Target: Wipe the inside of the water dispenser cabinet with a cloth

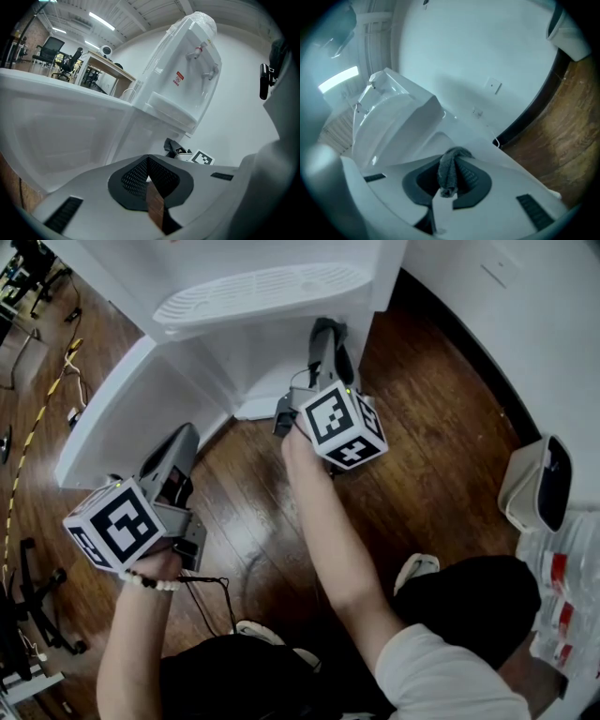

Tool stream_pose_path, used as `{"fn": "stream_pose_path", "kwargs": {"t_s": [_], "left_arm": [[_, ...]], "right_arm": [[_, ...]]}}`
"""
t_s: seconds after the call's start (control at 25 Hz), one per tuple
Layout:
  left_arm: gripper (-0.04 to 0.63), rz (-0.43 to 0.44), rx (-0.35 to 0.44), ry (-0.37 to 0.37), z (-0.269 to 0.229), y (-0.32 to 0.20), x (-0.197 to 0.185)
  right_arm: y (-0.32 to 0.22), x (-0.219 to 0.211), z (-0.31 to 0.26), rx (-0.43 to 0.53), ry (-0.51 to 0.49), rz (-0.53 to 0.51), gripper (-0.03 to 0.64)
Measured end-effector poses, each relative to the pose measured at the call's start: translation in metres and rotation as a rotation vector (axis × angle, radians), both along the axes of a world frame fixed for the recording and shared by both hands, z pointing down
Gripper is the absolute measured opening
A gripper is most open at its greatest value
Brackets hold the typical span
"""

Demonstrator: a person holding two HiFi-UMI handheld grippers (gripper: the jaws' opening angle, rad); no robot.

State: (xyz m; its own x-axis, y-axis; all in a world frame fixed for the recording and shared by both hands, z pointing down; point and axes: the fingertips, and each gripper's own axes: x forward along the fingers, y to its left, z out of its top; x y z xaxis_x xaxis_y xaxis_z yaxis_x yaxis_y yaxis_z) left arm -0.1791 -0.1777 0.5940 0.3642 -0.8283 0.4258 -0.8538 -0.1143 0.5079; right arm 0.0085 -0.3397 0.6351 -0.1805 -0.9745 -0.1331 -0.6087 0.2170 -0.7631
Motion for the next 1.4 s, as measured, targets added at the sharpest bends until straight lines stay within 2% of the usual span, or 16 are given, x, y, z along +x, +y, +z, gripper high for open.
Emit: {"fn": "stream_pose_path", "kwargs": {"t_s": [0.16,0.28,0.4,0.48,0.6,0.68,0.84,0.96,1.16,1.4], "left_arm": [[-0.003,-0.001,0.004,-0.003,-0.002,-0.001,0.002],[-0.003,-0.001,-0.001,-0.008,-0.001,-0.001,0.002],[-0.003,0.000,0.000,-0.006,0.000,-0.002,0.003],[-0.003,-0.005,-0.002,-0.006,0.001,-0.002,0.002],[-0.003,-0.007,-0.009,-0.007,0.005,-0.003,0.002],[-0.003,-0.006,-0.015,-0.006,0.008,-0.004,0.000],[-0.003,-0.007,-0.037,-0.012,0.018,-0.008,-0.001],[-0.003,-0.007,-0.049,-0.016,0.024,-0.010,-0.001],[-0.003,-0.011,-0.077,-0.010,0.039,-0.009,-0.009],[-0.003,-0.006,-0.094,-0.003,0.051,-0.011,-0.010]], "right_arm": [[0.005,-0.003,-0.042,0.111,0.031,-0.016,0.043],[0.007,-0.006,-0.050,0.125,0.033,-0.022,0.043],[0.004,-0.013,-0.032,0.107,0.077,-0.033,0.043],[-0.004,-0.023,0.003,0.022,0.111,-0.067,0.041],[-0.016,-0.039,0.070,-0.167,0.158,-0.148,0.041],[-0.024,-0.043,0.104,-0.258,0.183,-0.162,0.041],[-0.049,-0.044,0.158,-0.403,0.212,-0.117,0.041],[-0.068,-0.044,0.186,-0.510,0.170,-0.055,0.041],[-0.097,-0.039,0.202,-0.590,0.053,0.011,0.041],[-0.120,-0.043,0.201,-0.582,0.063,0.010,0.041]]}}
